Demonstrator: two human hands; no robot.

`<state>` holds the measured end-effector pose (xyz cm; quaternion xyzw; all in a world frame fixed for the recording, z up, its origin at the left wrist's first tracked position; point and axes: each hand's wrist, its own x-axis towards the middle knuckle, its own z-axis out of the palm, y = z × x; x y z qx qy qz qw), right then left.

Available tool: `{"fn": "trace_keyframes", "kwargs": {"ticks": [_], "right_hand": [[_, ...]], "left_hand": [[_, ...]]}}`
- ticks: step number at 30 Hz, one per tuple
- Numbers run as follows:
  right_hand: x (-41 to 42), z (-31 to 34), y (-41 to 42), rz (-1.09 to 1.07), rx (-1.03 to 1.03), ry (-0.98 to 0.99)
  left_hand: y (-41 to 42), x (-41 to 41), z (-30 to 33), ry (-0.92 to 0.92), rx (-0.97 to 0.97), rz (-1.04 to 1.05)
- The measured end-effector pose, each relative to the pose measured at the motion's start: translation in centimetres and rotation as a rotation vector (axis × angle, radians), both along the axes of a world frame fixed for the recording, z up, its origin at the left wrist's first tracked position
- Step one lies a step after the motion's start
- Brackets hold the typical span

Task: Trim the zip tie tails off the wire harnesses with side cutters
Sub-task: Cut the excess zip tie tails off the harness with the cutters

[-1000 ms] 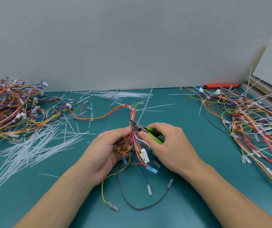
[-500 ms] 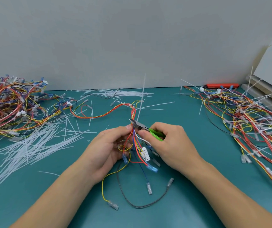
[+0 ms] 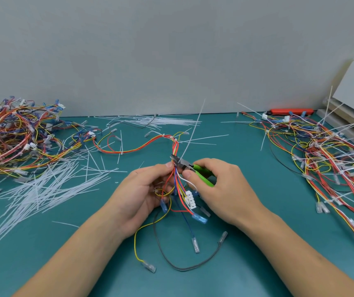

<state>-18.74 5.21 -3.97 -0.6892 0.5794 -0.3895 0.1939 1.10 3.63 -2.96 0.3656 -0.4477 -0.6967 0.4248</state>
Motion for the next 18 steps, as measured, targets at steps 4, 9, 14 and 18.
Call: {"fn": "trace_keyframes", "kwargs": {"ticks": [4, 9, 14, 18], "right_hand": [[-0.13, 0.08, -0.12, 0.005, 0.024, -0.029], [-0.74, 0.39, -0.07, 0.033, 0.022, -0.054], [-0.53, 0.02, -0.23, 0.035, 0.027, -0.007], [-0.75, -0.04, -0.31, 0.042, -0.004, 0.021]], "left_hand": [[0.11, -0.06, 0.19, -0.013, 0.001, 0.003], [0.34, -0.10, 0.36, -0.033, -0.006, -0.008], [0.28, -0.06, 0.28, -0.031, 0.014, 0.012], [0.25, -0.12, 0.31, -0.021, 0.013, 0.004]]}}
